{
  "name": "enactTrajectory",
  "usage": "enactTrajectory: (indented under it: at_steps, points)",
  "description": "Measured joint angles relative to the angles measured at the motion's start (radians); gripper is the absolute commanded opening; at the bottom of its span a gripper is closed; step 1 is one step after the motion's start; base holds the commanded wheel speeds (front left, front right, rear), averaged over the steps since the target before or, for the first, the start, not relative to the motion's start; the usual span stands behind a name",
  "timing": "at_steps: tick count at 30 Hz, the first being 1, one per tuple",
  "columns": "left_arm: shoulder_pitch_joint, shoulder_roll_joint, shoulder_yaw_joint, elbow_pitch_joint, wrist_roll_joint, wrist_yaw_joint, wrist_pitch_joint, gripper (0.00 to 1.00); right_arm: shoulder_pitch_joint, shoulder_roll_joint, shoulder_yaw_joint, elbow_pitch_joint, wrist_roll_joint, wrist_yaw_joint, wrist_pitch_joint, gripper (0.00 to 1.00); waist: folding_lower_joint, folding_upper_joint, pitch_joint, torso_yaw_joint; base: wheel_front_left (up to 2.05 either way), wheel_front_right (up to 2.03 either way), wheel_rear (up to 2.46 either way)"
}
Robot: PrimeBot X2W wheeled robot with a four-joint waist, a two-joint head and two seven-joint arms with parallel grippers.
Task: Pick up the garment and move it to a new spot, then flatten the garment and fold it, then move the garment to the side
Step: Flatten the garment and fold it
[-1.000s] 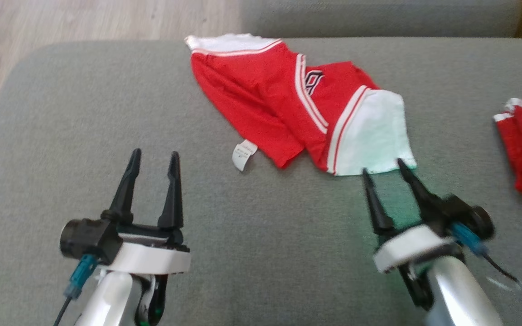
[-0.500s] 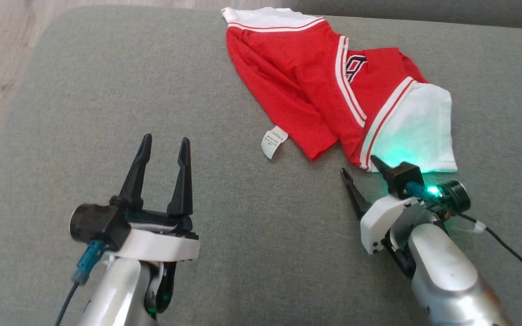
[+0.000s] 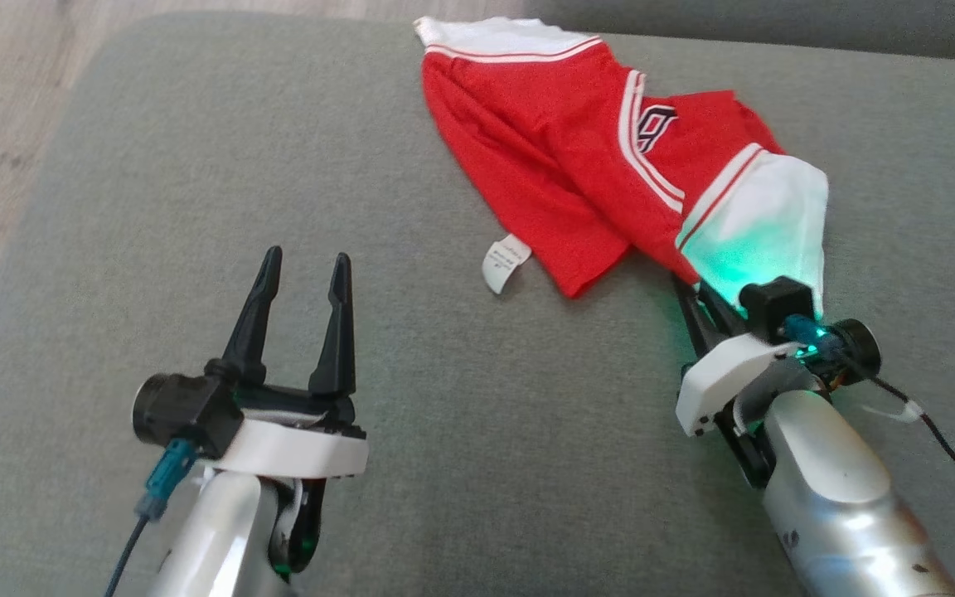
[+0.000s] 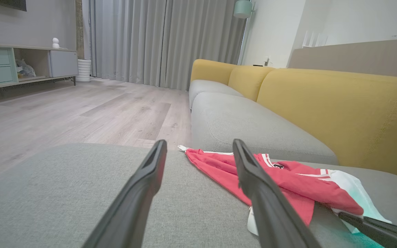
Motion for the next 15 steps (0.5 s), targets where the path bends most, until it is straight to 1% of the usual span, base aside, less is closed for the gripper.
enactTrajectory:
  at_steps: [2,5,8,10,11,15]
  points:
    - [0.002,-0.001,0.004,0.003,0.001,0.000,0.000,1.00,0.000,0.000,-0.002,-0.007,0.059,0.000,-0.012,0.00,-0.0001,0.0000,-0.010,-0.013,0.00,0.00,0.00]
    - [0.006,-0.002,0.011,0.007,0.009,-0.001,0.000,1.00,-0.008,-0.001,0.019,-0.026,0.178,0.000,-0.012,0.00,-0.0001,0.0000,-0.025,-0.038,0.00,0.00,0.00]
    - [0.011,-0.003,0.013,0.008,0.018,-0.004,0.000,1.00,-0.056,-0.001,0.012,-0.056,0.245,0.000,-0.002,0.00,-0.0001,0.0000,-0.046,-0.061,0.00,0.00,0.00]
    - [0.014,-0.005,0.013,0.010,0.018,-0.009,0.000,1.00,-0.106,-0.001,-0.006,-0.081,0.275,0.000,0.013,0.00,-0.0001,0.0000,-0.063,-0.074,0.00,0.00,0.00]
    - [0.017,-0.006,0.013,0.010,0.018,-0.010,0.000,1.00,-0.148,-0.001,-0.037,-0.105,0.290,0.000,0.033,0.00,-0.0001,0.0000,-0.080,-0.084,0.00,0.00,0.00]
    - [0.037,-0.007,0.015,0.013,0.019,-0.010,0.000,1.00,-0.193,-0.002,-0.121,-0.153,0.363,0.000,0.102,0.00,-0.0002,0.0000,-0.112,-0.096,0.00,0.00,0.00]
